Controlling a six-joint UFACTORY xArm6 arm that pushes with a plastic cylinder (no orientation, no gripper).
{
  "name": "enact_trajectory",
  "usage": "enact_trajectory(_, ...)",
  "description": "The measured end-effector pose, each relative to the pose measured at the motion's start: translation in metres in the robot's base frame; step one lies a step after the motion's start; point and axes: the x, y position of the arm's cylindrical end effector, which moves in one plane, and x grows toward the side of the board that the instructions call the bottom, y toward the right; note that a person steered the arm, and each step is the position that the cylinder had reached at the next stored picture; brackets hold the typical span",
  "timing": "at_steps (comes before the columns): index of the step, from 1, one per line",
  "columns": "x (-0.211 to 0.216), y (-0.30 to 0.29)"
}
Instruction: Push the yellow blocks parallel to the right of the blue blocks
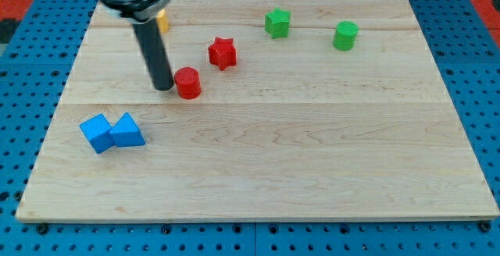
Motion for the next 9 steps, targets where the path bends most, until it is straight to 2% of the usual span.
enact_trajectory(2,0.013,0.097)
enact_trajectory(3,0.027,0.074)
enact_trajectory(4,0.007,-0.054)
enact_trajectory(5,-0.044,-0.158)
enact_trajectory(6,-0.102,-0.183)
enact_trajectory(7,-0.176,-0.172)
enact_trajectory(8,-0.212,-0.167)
enact_trajectory(9,-0.187,-0.099)
